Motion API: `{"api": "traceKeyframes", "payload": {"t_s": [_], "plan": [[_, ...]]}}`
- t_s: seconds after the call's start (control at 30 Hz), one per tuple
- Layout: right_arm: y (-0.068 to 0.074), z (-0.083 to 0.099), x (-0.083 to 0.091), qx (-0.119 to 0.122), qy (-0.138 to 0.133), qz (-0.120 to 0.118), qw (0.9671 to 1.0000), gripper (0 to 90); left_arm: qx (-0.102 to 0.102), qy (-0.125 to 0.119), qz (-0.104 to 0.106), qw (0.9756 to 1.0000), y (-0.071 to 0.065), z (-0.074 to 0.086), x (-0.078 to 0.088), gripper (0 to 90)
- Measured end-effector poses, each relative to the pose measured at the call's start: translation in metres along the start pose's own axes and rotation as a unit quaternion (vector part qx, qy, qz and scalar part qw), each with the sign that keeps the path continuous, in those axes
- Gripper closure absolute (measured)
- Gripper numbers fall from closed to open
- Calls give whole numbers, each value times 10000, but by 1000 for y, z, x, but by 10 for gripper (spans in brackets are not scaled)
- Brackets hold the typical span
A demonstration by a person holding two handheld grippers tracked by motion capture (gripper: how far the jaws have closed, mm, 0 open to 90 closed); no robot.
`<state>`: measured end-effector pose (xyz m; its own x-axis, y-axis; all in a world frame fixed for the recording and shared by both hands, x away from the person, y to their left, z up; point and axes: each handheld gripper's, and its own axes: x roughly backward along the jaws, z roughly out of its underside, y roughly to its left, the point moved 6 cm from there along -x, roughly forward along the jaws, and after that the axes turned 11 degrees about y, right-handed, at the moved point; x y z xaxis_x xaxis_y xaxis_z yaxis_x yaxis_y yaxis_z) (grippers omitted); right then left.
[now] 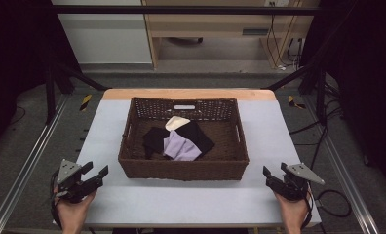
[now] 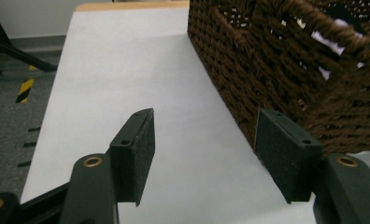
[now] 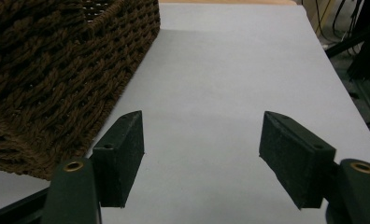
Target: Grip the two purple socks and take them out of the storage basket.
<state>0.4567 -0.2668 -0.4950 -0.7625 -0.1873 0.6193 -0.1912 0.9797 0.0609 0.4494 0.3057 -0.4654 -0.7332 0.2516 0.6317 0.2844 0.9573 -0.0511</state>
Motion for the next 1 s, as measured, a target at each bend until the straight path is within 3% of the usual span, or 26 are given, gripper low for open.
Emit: {"api": "traceKeyframes", "payload": {"t_s": [0.47, 0.77, 1.0], "plan": [[5, 0, 1, 198, -172, -4, 9997, 310, 144, -415, 36, 9990, 5, -19, 20, 384], [2, 1, 1, 196, -204, -23, 9996, 301, 87, -555, 128, 9983, 1, -38, 30, 384], [4, -1, 1, 240, -235, -11, 9994, 285, -59, -661, 280, 9974, -13, -61, 30, 382]]}}
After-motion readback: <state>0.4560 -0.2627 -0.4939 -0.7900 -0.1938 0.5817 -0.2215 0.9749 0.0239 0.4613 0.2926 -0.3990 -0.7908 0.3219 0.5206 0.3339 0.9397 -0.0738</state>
